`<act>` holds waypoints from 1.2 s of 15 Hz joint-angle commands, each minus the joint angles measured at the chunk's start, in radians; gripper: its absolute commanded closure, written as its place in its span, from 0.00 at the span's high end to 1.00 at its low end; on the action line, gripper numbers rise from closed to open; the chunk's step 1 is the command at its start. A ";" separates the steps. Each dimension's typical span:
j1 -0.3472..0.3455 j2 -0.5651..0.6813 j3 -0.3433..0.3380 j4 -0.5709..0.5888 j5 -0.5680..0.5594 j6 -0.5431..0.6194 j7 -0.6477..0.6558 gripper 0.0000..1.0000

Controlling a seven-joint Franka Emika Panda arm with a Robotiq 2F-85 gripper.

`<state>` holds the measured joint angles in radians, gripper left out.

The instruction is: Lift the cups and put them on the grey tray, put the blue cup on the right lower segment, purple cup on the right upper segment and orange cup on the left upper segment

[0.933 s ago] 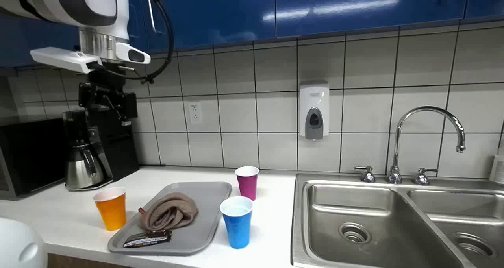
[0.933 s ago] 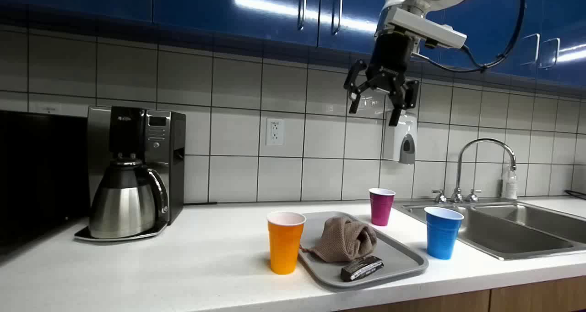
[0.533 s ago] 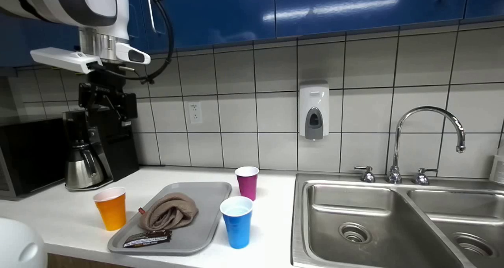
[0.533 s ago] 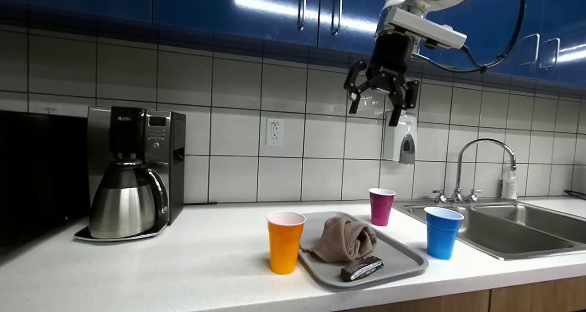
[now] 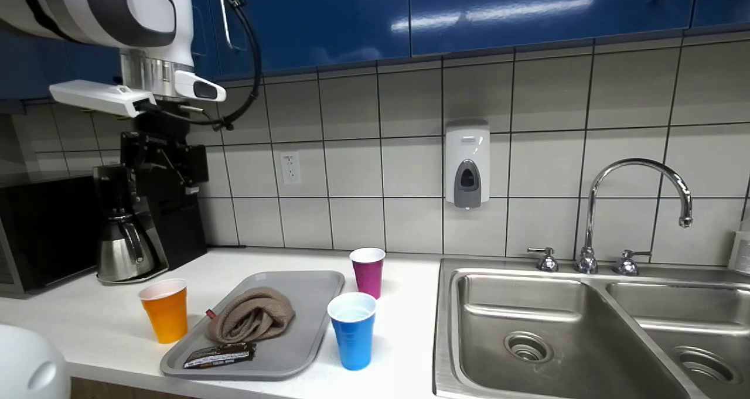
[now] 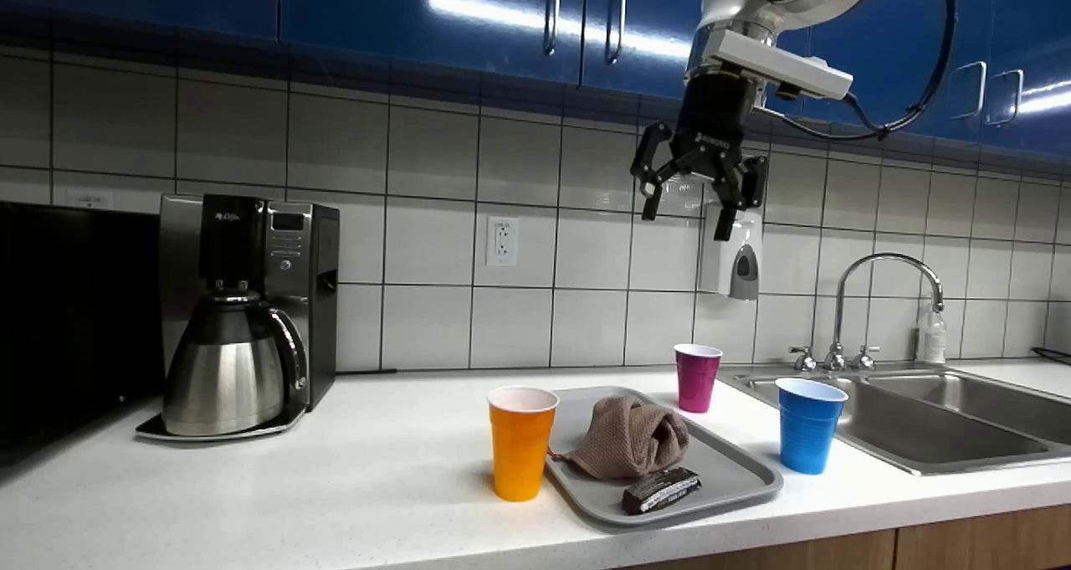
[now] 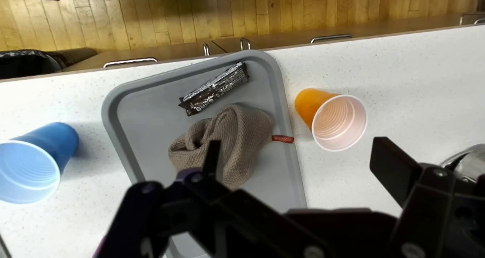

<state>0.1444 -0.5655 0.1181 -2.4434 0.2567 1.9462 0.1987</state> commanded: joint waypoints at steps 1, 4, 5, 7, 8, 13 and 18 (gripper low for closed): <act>-0.035 0.006 0.010 -0.025 -0.066 0.035 -0.018 1.00; -0.058 0.035 0.005 -0.041 -0.124 0.074 -0.014 1.00; -0.065 0.055 0.009 -0.046 -0.140 0.100 -0.006 1.00; -0.078 0.089 0.007 -0.057 -0.166 0.151 0.000 1.00; -0.084 0.111 0.007 -0.062 -0.178 0.181 0.005 1.00; -0.112 0.237 0.006 -0.060 -0.225 0.322 0.040 1.00; -0.149 0.327 -0.011 -0.046 -0.283 0.407 0.086 1.00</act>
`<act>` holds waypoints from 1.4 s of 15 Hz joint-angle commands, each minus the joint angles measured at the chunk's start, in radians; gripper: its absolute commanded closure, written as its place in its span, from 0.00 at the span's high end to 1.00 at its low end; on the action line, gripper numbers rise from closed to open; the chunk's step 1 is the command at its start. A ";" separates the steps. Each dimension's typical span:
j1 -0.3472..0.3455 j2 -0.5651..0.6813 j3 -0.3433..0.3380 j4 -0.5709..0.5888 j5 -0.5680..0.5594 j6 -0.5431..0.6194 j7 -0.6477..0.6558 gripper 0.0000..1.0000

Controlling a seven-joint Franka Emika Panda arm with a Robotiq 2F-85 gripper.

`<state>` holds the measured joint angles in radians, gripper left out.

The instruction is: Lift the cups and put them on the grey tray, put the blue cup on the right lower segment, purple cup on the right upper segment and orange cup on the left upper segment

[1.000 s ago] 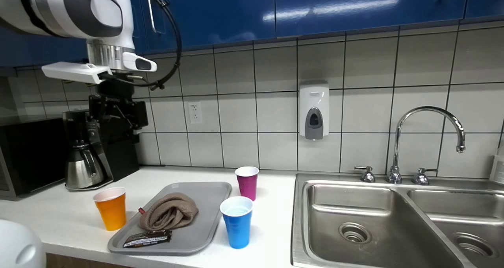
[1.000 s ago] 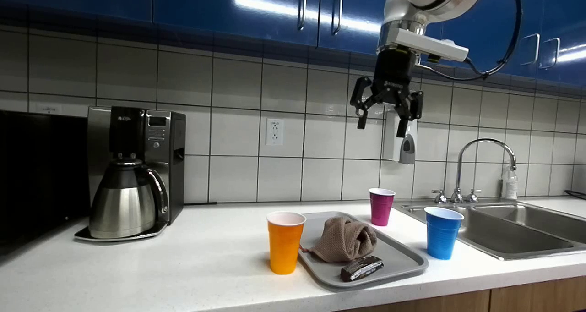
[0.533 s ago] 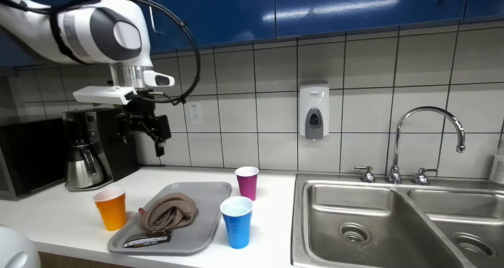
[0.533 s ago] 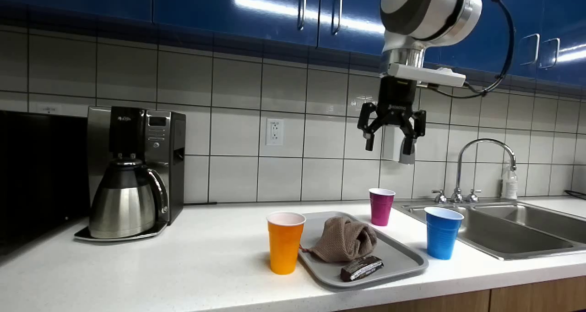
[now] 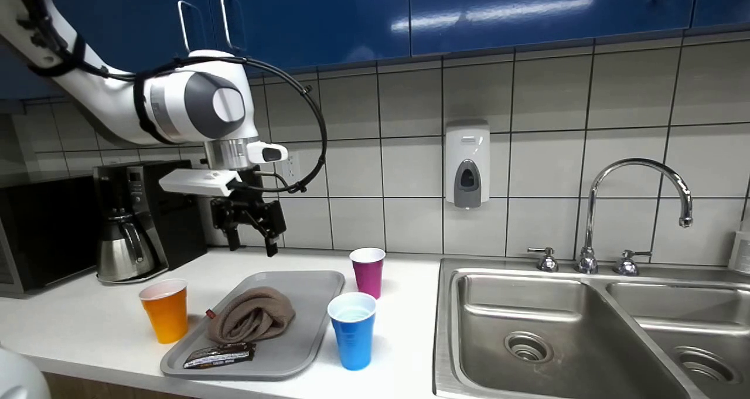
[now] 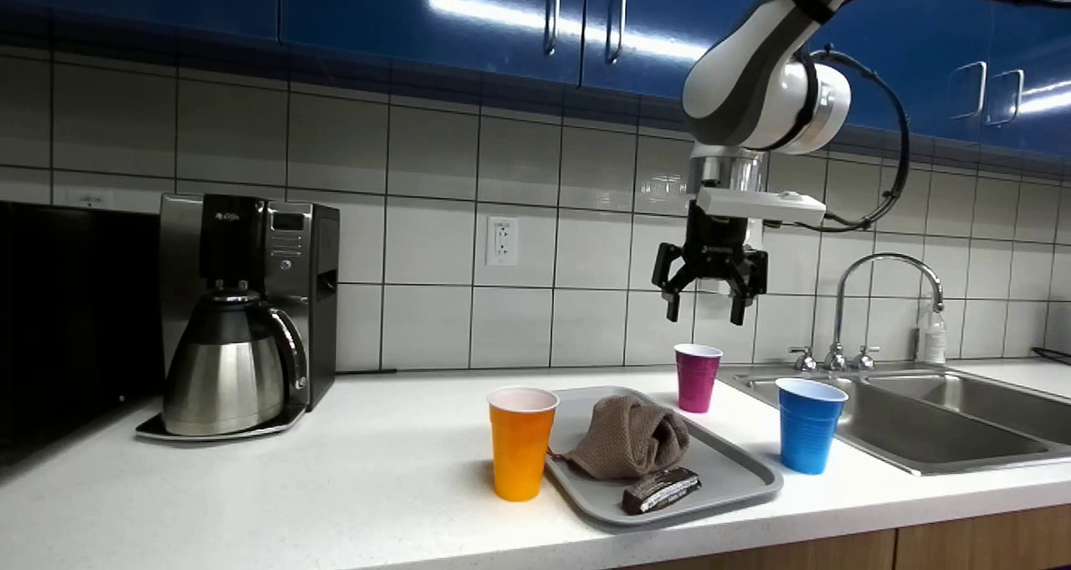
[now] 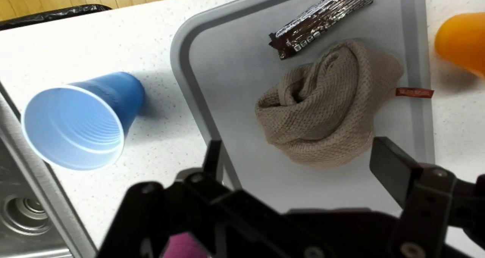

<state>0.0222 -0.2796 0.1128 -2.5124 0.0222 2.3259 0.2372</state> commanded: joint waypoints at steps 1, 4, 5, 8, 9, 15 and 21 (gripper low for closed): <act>-0.033 0.049 -0.012 0.024 -0.060 0.034 0.054 1.00; -0.056 0.055 -0.037 0.026 -0.086 0.038 0.074 1.00; -0.063 0.055 -0.045 0.027 -0.092 0.036 0.080 1.00; -0.091 0.048 -0.071 0.024 -0.112 0.034 0.095 1.00; -0.099 0.047 -0.078 0.020 -0.119 0.036 0.102 1.00; -0.158 0.067 -0.118 0.009 -0.192 0.050 0.143 1.00; -0.185 0.111 -0.158 0.011 -0.210 0.068 0.151 1.00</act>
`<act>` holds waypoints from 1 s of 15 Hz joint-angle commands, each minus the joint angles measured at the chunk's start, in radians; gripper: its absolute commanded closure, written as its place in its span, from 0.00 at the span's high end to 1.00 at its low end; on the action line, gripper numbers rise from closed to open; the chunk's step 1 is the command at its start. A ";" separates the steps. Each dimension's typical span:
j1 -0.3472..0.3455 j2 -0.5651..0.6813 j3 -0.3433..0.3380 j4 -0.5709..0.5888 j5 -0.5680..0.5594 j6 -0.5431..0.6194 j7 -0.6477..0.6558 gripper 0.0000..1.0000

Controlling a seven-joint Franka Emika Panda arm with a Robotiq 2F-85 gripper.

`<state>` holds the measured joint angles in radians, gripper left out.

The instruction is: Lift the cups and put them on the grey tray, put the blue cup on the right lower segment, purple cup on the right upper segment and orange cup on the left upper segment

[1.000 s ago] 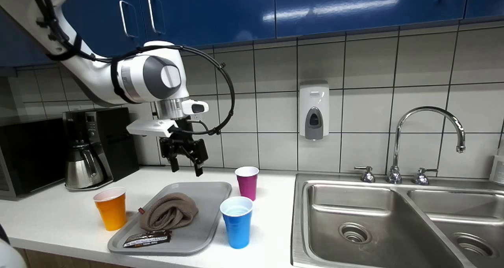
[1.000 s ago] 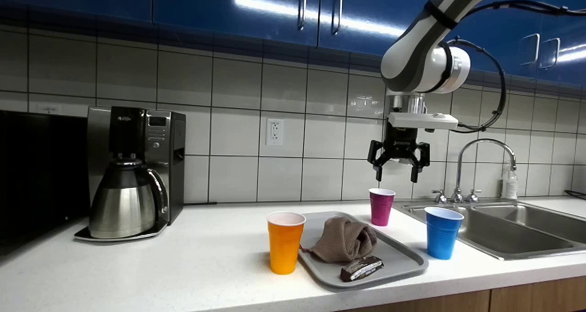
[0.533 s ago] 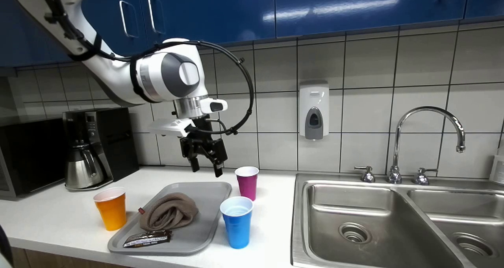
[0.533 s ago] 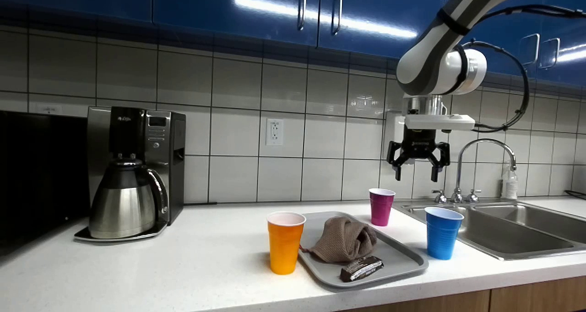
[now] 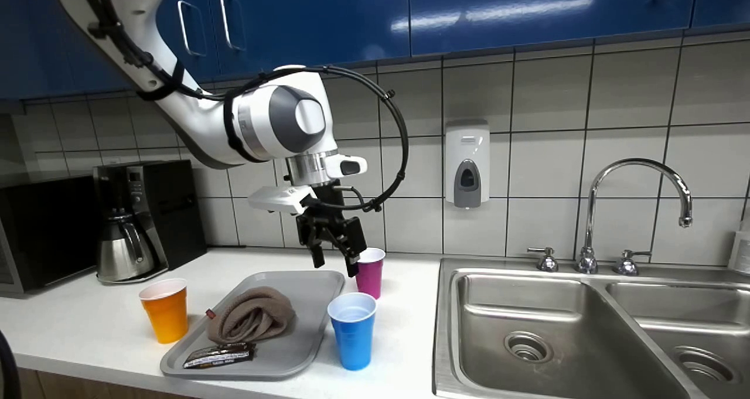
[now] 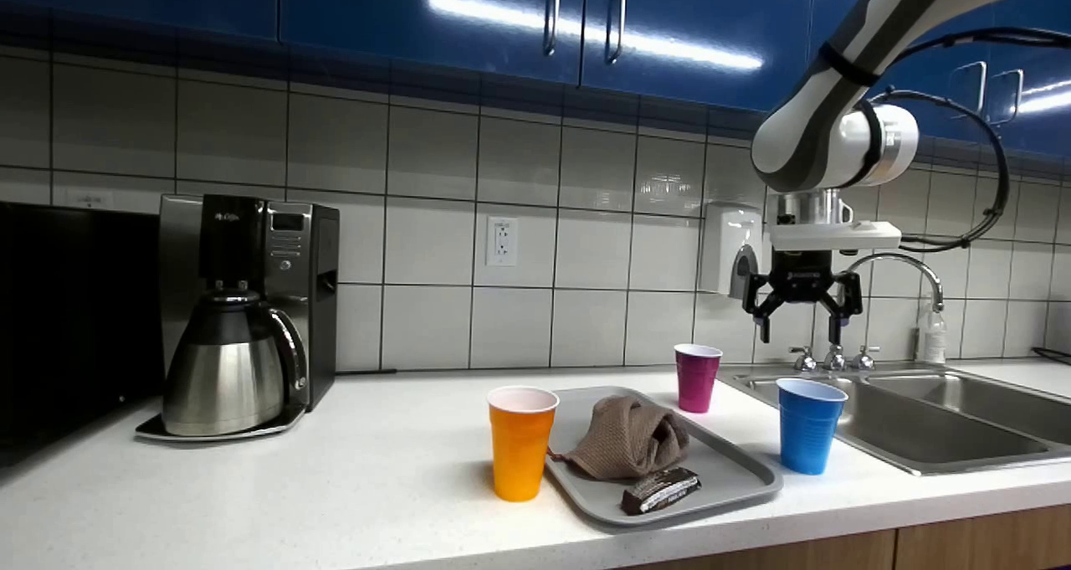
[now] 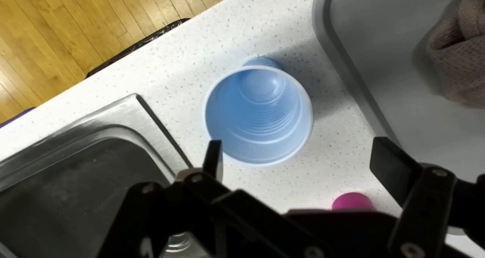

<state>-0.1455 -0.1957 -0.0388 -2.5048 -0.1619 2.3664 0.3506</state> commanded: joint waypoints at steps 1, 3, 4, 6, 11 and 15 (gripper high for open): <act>-0.017 0.040 -0.013 0.006 -0.016 0.029 0.038 1.00; -0.012 0.062 -0.024 0.008 0.001 0.041 0.042 1.00; -0.008 0.073 -0.029 0.012 0.014 0.038 0.040 1.00; -0.003 0.092 -0.033 0.016 0.024 0.042 0.043 1.00; 0.008 0.137 -0.031 0.025 0.026 0.069 0.064 1.00; 0.019 0.171 -0.031 0.037 0.028 0.086 0.079 1.00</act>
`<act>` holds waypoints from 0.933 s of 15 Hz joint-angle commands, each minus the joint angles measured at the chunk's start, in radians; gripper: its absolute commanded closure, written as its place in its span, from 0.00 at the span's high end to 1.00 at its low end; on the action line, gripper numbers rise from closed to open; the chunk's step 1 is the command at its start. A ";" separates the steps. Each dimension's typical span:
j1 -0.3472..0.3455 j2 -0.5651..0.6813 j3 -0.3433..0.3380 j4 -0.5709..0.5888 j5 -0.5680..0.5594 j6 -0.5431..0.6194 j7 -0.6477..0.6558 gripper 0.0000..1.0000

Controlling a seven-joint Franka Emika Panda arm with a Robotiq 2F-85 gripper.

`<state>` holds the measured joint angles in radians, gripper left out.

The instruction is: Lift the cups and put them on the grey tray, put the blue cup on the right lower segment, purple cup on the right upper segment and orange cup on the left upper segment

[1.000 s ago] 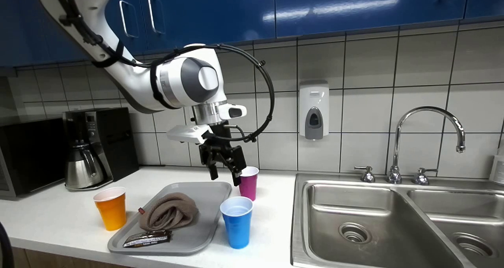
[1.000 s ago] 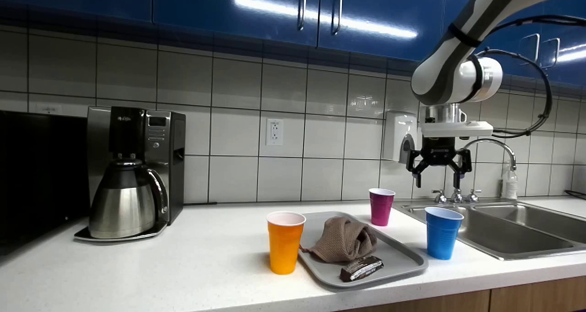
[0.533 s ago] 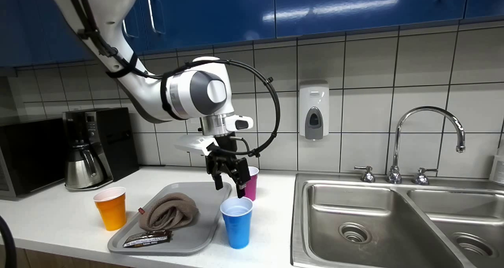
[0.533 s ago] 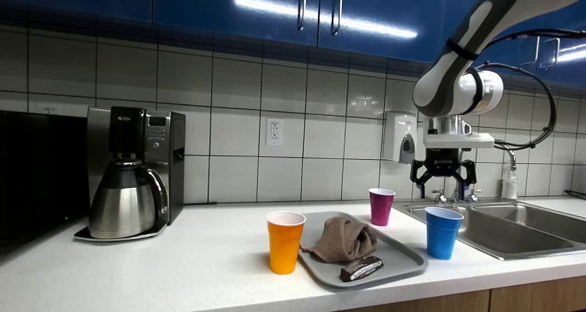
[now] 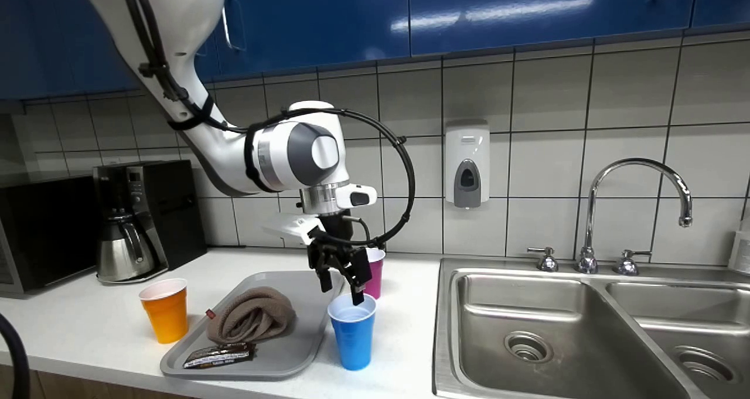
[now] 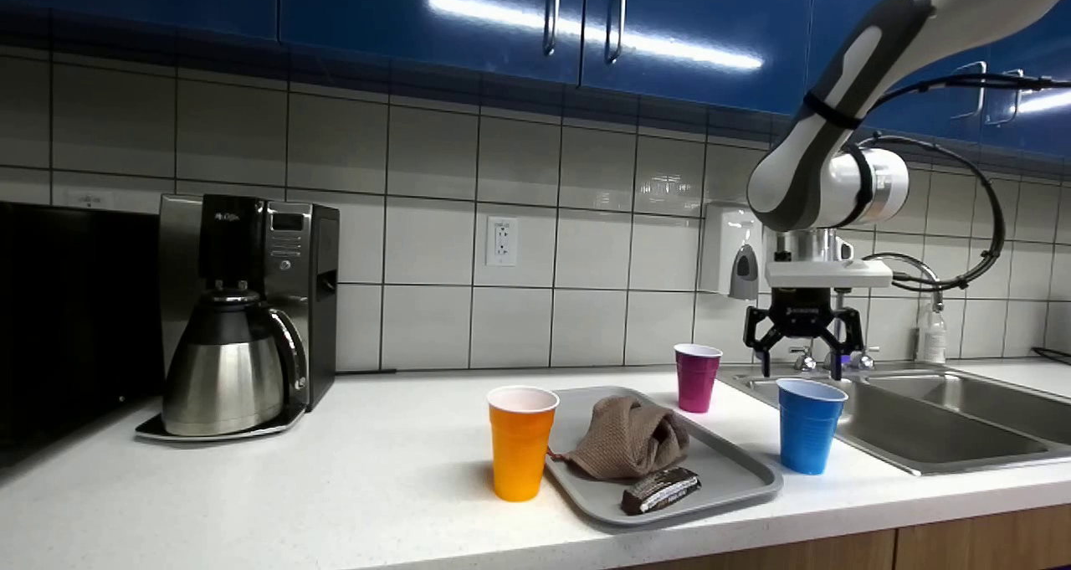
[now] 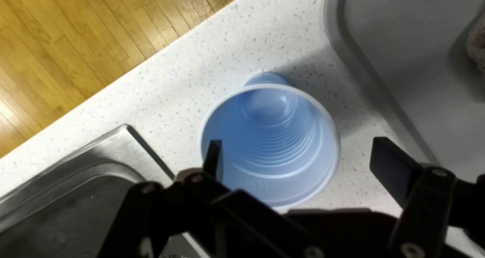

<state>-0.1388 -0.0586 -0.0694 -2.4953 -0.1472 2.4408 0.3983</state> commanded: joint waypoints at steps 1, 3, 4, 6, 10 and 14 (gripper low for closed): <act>0.015 0.043 0.000 0.031 0.011 0.017 0.037 1.00; 0.022 0.068 -0.001 0.040 0.009 0.029 0.048 1.00; 0.025 0.080 -0.002 0.044 0.005 0.037 0.054 1.00; 0.032 0.100 -0.004 0.050 0.005 0.043 0.061 1.00; 0.047 0.127 -0.007 0.060 0.015 0.041 0.052 1.00; 0.066 0.117 0.001 0.063 0.045 0.047 0.027 0.66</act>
<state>-0.0932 0.0627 -0.0693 -2.4486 -0.1438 2.4838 0.4368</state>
